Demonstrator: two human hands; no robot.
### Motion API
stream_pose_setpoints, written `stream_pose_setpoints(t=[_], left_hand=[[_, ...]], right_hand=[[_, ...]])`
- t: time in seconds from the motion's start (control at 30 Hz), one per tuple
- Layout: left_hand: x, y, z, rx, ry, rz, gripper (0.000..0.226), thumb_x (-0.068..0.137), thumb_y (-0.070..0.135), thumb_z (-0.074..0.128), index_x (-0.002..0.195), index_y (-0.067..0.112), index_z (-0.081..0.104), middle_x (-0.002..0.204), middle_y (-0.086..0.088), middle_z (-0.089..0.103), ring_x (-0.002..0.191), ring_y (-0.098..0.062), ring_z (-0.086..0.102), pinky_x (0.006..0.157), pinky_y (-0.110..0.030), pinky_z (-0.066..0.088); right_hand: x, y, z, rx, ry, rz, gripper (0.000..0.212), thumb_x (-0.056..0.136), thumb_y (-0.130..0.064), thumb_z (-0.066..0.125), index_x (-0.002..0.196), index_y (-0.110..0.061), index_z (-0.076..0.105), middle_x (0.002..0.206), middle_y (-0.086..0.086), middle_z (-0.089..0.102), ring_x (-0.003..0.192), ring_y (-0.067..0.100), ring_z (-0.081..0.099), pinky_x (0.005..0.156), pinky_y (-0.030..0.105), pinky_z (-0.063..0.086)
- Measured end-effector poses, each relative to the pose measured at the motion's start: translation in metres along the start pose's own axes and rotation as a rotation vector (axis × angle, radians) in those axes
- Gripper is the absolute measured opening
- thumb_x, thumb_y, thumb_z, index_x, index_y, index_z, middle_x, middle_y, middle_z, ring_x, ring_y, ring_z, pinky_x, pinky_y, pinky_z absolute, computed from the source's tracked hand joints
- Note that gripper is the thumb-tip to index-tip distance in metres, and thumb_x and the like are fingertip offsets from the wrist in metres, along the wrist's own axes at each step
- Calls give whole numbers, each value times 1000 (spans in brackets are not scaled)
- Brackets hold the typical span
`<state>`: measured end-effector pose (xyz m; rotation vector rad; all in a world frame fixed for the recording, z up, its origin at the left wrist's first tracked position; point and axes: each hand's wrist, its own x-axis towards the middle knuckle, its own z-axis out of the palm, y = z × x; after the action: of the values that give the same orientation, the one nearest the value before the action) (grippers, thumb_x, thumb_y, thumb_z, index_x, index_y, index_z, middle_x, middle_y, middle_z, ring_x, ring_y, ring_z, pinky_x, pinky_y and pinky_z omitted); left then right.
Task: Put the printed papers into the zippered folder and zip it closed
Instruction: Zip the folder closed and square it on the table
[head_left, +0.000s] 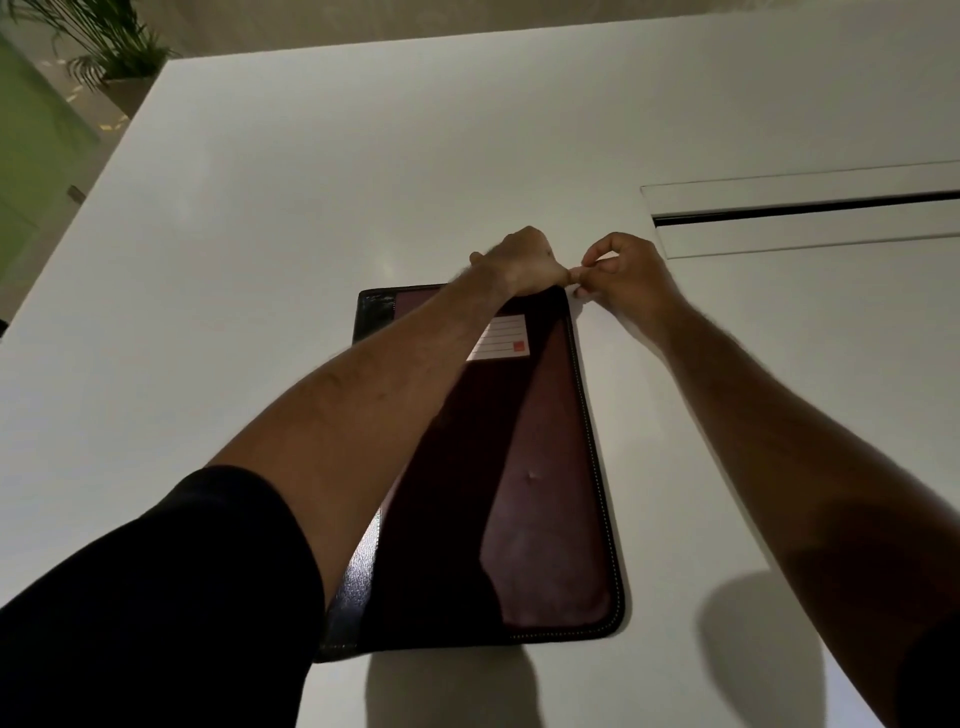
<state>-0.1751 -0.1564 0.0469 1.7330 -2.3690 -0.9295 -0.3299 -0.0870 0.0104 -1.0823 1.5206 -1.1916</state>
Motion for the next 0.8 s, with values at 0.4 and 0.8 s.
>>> stream_pose_setpoints(t=[0.4,0.8], left_hand=[[11,-2,10,-85,131,-30,16,81,29,65,76,19,55,75,2,59,69,-16,52,84,-40,34],[6,-40,-12,-129,215,-149,31,81,27,67,64,16,43,62,3,48,69,-22,51,81,-41,38]], right_hand=[[-21,-3,8,-529,-245,122,39,97,-45,72,78,-11,68,51,2,70,38,3,54,41,15,39],[-22,6,8,-428,-236,93,38,95,-44,76,84,-10,65,47,1,65,39,6,53,42,14,39]])
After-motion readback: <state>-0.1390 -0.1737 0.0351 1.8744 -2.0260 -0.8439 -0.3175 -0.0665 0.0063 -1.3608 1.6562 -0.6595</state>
